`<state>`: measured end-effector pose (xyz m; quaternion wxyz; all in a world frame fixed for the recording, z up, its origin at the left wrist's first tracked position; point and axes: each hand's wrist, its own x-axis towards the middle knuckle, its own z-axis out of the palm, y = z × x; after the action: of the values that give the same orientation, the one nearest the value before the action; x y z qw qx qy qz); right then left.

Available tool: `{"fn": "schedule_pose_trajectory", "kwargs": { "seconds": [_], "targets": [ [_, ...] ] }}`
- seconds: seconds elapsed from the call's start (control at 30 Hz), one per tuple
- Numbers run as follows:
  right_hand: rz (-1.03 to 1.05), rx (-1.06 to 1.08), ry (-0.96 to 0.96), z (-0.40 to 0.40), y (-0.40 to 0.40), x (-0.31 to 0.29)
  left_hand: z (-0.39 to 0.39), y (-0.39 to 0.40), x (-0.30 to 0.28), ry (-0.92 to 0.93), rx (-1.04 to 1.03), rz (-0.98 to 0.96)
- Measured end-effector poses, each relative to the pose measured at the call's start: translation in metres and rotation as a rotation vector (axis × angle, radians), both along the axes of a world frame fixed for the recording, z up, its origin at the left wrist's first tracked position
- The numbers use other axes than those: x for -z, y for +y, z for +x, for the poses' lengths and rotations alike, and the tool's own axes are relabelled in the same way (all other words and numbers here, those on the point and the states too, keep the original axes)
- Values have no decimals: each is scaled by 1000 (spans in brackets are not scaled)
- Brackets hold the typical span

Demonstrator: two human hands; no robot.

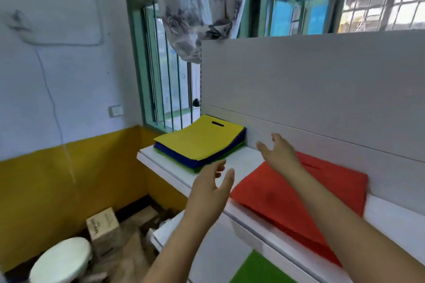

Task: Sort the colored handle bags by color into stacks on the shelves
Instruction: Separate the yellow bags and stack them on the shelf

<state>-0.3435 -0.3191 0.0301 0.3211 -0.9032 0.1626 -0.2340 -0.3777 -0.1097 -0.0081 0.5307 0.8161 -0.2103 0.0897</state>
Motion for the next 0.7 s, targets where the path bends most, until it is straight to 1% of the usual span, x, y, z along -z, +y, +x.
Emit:
{"fn": "schedule_pose_trajectory", "kwargs": {
  "seconds": [0.1, 0.2, 0.33, 0.43, 0.5, 0.63, 0.7],
  "targets": [
    [-58, -10, 43, 34, 33, 2, 44, 43, 3, 11, -63, 10],
    [-94, -21, 98, 68, 50, -4, 83, 72, 3, 33, -97, -9],
    [-191, -19, 167, 121, 53, -14, 145, 89, 6, 15, -172, 32],
    [-305, 6, 257, 162, 47, -12, 199, 88, 10, -4, -237, 82],
    [-371, 13, 334, 192, 39, -8, 235, 83, 11, -24, -266, 146],
    [-430, 75, 468, 246, 23, 8, 304, 78, 15, -73, -317, 342],
    [-475, 131, 533, 266, 24, 19, 338, 78, 21, -32, -316, 464]
  ]
}}
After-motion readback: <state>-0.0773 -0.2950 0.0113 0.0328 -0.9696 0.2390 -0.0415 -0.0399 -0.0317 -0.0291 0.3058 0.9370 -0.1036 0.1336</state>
